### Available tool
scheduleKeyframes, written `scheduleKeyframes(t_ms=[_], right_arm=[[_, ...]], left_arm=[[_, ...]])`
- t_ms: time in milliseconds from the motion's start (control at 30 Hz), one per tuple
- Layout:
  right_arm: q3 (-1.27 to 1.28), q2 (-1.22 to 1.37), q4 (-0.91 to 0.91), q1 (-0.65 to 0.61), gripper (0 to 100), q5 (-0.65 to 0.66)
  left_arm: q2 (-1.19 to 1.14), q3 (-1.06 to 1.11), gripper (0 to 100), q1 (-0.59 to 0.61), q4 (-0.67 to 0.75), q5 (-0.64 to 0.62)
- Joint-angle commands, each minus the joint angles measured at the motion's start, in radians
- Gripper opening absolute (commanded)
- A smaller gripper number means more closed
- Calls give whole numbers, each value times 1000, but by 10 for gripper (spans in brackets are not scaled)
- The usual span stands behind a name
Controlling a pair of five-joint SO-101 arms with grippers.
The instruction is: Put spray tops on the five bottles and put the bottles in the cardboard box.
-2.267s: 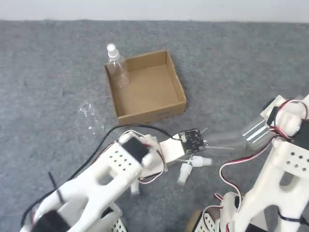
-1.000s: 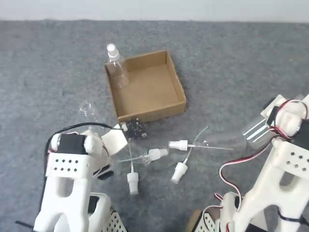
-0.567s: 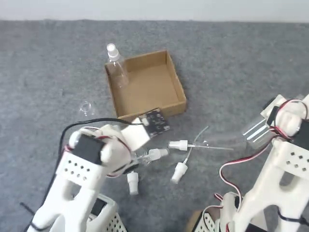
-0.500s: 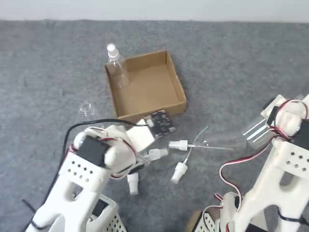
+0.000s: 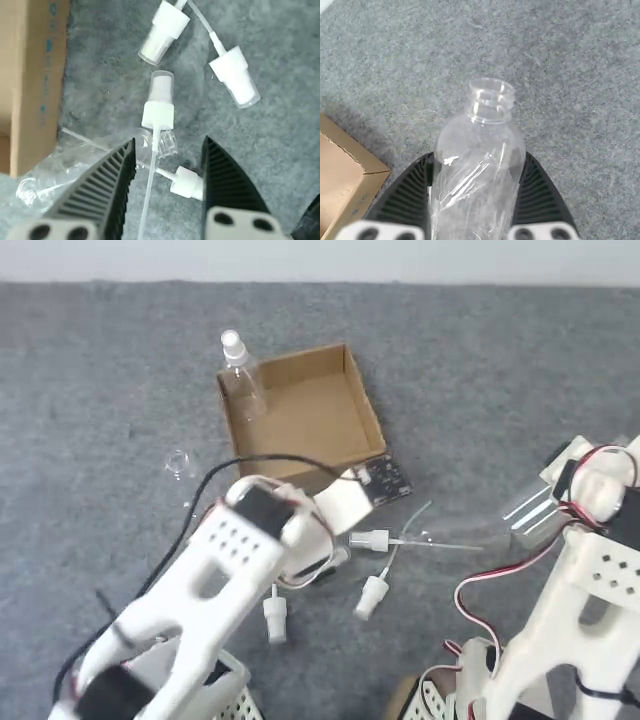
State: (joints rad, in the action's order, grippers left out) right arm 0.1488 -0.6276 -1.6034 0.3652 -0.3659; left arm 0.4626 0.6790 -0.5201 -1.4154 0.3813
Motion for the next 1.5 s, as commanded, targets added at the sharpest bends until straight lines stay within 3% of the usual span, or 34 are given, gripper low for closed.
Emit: scheduleKeyframes(t_ms=[0,333,767,1233,1400,1467], right_arm=[[-14,-42,25,8,6,9],[-14,-39,24,8,6,11],[-14,-39,24,8,6,12],[-14,-38,24,8,6,11],[-14,-38,24,8,6,11],[-12,-38,24,8,6,11]], left_arm=[[-114,-125,201,-6,26,-12],[-396,-222,195,0,20,-12],[-559,-265,10,-8,6,-5],[-302,-255,19,17,-100,-31],[-299,-251,175,49,-78,-97],[-299,-226,188,52,-38,-95]])
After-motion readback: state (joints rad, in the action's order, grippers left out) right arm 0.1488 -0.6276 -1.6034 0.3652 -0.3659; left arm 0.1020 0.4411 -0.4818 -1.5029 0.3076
